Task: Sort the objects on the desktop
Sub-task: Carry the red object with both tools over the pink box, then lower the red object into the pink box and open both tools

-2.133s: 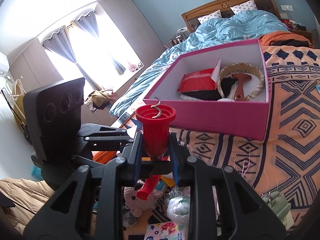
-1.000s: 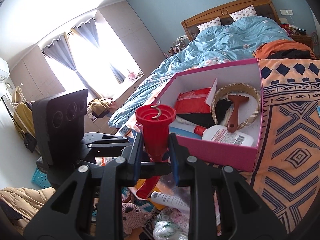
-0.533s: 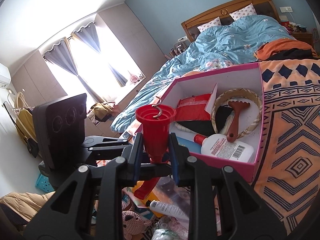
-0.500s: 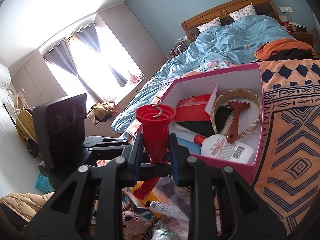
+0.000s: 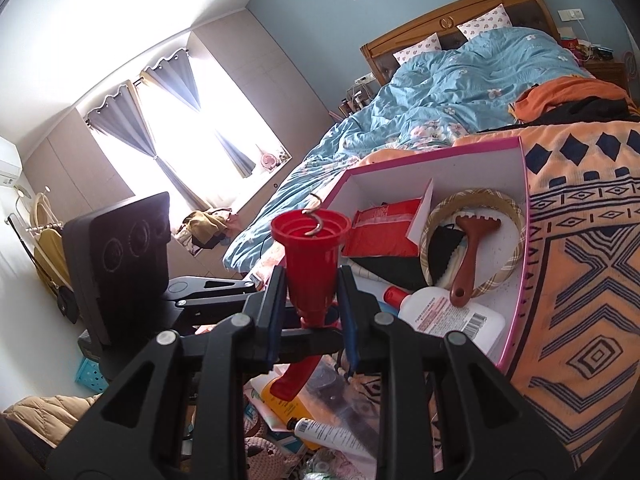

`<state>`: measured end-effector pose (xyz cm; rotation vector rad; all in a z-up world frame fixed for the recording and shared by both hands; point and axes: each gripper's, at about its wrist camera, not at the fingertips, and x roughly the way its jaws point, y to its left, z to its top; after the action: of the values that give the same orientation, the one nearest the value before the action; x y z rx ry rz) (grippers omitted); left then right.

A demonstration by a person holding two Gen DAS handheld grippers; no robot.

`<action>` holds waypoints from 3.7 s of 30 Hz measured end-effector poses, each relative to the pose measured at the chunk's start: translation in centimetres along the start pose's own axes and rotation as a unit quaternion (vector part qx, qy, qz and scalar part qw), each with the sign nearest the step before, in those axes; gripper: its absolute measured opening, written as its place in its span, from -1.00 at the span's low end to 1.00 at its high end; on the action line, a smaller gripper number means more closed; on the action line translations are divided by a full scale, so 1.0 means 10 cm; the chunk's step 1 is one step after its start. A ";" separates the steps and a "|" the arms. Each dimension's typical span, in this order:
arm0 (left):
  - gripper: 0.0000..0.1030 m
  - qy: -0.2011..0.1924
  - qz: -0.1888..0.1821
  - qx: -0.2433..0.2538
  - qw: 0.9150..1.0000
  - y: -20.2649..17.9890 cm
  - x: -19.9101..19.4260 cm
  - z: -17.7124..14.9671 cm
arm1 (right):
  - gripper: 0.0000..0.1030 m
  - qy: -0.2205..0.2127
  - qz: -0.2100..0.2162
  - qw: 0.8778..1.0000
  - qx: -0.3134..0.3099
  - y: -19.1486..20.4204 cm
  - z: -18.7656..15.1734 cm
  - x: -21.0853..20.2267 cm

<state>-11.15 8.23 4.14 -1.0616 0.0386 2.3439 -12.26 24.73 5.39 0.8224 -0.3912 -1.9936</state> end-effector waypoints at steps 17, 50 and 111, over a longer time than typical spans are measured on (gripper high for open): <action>-0.64 0.009 0.005 -0.013 1.000 0.15 0.15 0.17 | -0.47 0.002 -0.009 1.000 0.007 -0.16 0.19 0.12; -0.64 0.041 0.022 -0.041 0.998 0.36 0.51 0.30 | -0.47 0.030 -0.032 0.999 0.023 -0.48 0.34 0.38; -0.66 0.147 0.060 -0.141 0.977 0.94 1.45 0.42 | -0.45 0.096 -0.125 0.987 0.041 -0.97 0.55 0.93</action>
<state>-26.40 8.33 -4.94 -1.5801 -0.1261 2.3234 -25.51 21.78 0.30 1.1520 -0.2708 -2.1139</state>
